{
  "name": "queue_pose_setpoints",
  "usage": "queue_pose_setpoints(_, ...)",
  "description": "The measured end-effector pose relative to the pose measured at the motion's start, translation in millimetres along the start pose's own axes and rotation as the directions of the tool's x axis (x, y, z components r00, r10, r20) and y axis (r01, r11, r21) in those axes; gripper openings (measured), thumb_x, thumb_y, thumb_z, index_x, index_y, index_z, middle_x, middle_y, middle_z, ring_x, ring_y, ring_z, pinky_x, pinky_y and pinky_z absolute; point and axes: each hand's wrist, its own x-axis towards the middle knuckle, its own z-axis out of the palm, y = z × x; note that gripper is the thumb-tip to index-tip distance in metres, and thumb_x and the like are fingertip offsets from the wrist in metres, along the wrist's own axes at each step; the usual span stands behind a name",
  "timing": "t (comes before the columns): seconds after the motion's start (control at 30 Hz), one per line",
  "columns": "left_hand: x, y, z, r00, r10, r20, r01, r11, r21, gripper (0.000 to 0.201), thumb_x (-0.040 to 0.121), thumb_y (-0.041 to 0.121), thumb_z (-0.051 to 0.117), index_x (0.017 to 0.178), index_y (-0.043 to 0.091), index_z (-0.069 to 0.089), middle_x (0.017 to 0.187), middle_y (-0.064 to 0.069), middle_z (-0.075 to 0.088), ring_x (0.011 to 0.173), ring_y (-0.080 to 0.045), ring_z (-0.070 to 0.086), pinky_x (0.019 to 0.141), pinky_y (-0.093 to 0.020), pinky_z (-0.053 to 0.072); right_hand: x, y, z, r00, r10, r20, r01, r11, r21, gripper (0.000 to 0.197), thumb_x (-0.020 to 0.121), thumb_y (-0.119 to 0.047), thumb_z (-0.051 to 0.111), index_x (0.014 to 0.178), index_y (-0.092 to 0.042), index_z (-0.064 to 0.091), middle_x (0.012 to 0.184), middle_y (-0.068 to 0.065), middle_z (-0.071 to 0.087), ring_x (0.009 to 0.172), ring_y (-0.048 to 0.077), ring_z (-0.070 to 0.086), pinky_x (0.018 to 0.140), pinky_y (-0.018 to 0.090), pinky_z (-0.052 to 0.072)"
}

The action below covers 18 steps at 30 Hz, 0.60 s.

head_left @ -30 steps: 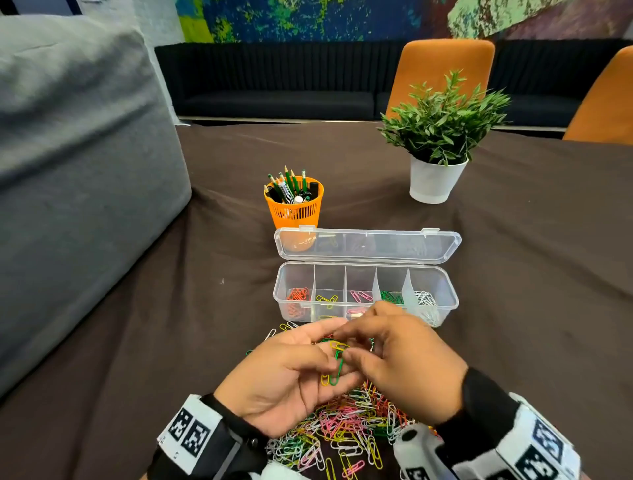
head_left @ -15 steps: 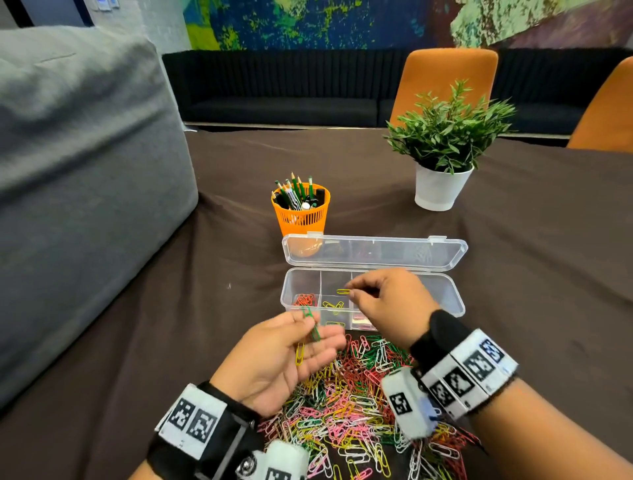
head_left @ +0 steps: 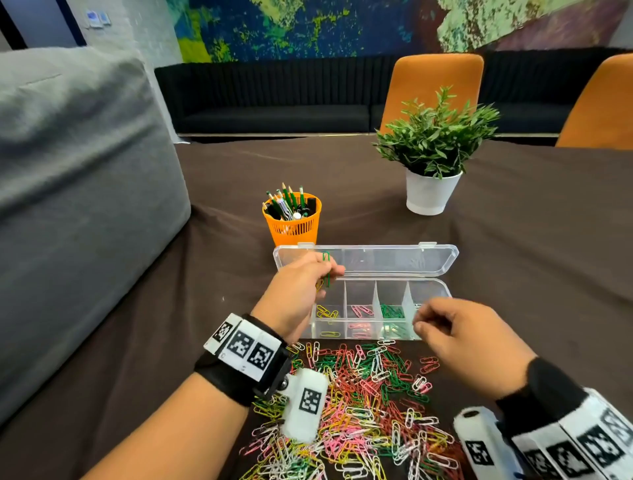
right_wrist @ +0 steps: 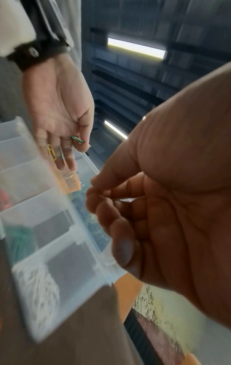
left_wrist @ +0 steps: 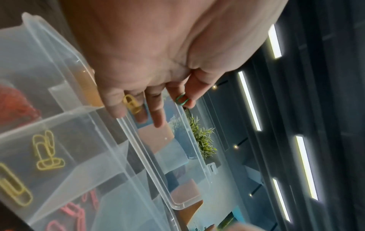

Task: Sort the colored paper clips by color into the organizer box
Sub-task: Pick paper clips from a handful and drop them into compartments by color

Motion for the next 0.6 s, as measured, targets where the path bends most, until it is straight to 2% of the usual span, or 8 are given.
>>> queue_pose_setpoints(0.03, 3, -1, 1, 1.0, -0.005, 0.003, 0.005, 0.998, 0.067, 0.018, 0.099, 0.017, 0.049, 0.088, 0.016, 0.063, 0.104, -0.006, 0.07, 0.099, -0.019, 0.061, 0.094, -0.039, 0.044, -5, 7, -2, 0.999, 0.0, 0.038, 0.001, 1.0, -0.02, 0.012, 0.089, -0.027, 0.063, 0.077, -0.031, 0.062, 0.069, -0.013, 0.064, 0.07, -0.001, 0.058, 0.061, 0.01, 0.041)
queue_pose_setpoints(0.1, 8, -4, 4, 0.999, 0.03, 0.009, -0.032, 0.978, 0.208, 0.012, 0.096, 0.019, 0.057, 0.089, 0.013, 0.065, 0.091, -0.006, 0.065, 0.088, -0.019, 0.058, 0.099, -0.05, 0.046, -13, 18, -1, 0.985, -0.004, 0.173, 0.025, 0.993, -0.118, 0.004, 0.089, -0.034, 0.062, 0.086, -0.032, 0.063, 0.078, -0.015, 0.063, 0.074, -0.001, 0.057, 0.067, 0.01, 0.041)
queue_pose_setpoints(0.2, 11, -6, 18, 0.982, 0.173, 0.077, -0.189, 0.864, 0.468, 0.01, 0.097, 0.017, 0.059, 0.09, 0.016, 0.066, 0.082, 0.006, 0.064, 0.073, -0.01, 0.056, 0.082, -0.037, 0.052, -21, 27, 6, 0.929, -0.01, 0.37, 0.087, 0.977, -0.193, 0.029, 0.083, -0.049, 0.062, 0.11, -0.038, 0.06, 0.099, -0.017, 0.055, 0.089, -0.001, 0.054, 0.083, 0.015, 0.042)
queue_pose_setpoints(0.3, 15, -1, 45, 0.956, 0.179, 0.231, -0.292, 0.619, 0.729, 0.012, 0.096, 0.027, 0.061, 0.093, 0.019, 0.07, 0.083, 0.007, 0.065, 0.078, -0.011, 0.059, 0.077, -0.028, 0.048, -20, 25, 13, 0.891, -0.013, 0.454, 0.115, 0.973, -0.198, 0.054, 0.075, -0.059, 0.064, 0.123, -0.037, 0.055, 0.106, -0.016, 0.051, 0.096, 0.003, 0.053, 0.089, 0.023, 0.046)
queue_pose_setpoints(0.37, 20, 2, 58, 0.964, 0.111, 0.241, -0.262, 0.54, 0.8, 0.025, 0.095, 0.038, 0.061, 0.107, 0.018, 0.072, 0.097, 0.002, 0.07, 0.093, -0.017, 0.063, 0.086, -0.031, 0.05, -18, 21, 19, 0.871, -0.012, 0.491, 0.143, 0.962, -0.232, 0.059, 0.074, -0.06, 0.064, 0.125, -0.032, 0.055, 0.107, -0.012, 0.05, 0.098, 0.008, 0.055, 0.089, 0.027, 0.047)
queue_pose_setpoints(0.43, 21, 7, 61, 0.974, 0.11, 0.199, -0.226, 0.553, 0.802, 0.036, 0.093, 0.045, 0.062, 0.118, 0.02, 0.068, 0.107, 0.002, 0.07, 0.101, -0.017, 0.064, 0.093, -0.034, 0.05, -18, 18, 22, 0.871, -0.019, 0.491, 0.164, 0.953, -0.254, 0.058, 0.075, -0.061, 0.063, 0.123, -0.03, 0.055, 0.109, -0.009, 0.05, 0.103, 0.012, 0.056, 0.09, 0.03, 0.048)
queue_pose_setpoints(0.53, 4, 14, 48, 0.956, 0.175, 0.233, -0.292, 0.547, 0.785, 0.016, 0.087, 0.039, 0.07, 0.095, 0.025, 0.07, 0.086, 0.011, 0.068, 0.082, -0.008, 0.064, 0.08, -0.031, 0.053, -18, 20, 22, 0.87, -0.022, 0.492, 0.17, 0.951, -0.258, 0.071, 0.069, -0.074, 0.06, 0.125, -0.031, 0.052, 0.113, -0.008, 0.048, 0.106, 0.015, 0.055, 0.093, 0.034, 0.049)
queue_pose_setpoints(0.6, -19, 13, 33, 0.948, 0.099, 0.301, -0.311, 0.475, 0.823, 0.014, 0.083, 0.037, 0.075, 0.09, 0.026, 0.069, 0.078, 0.013, 0.065, 0.074, -0.004, 0.061, 0.069, -0.025, 0.047, -17, 19, 24, 0.854, -0.019, 0.519, 0.176, 0.951, -0.255, 0.088, 0.058, -0.084, 0.059, 0.128, -0.033, 0.049, 0.112, -0.007, 0.046, 0.104, 0.017, 0.055, 0.092, 0.038, 0.05)
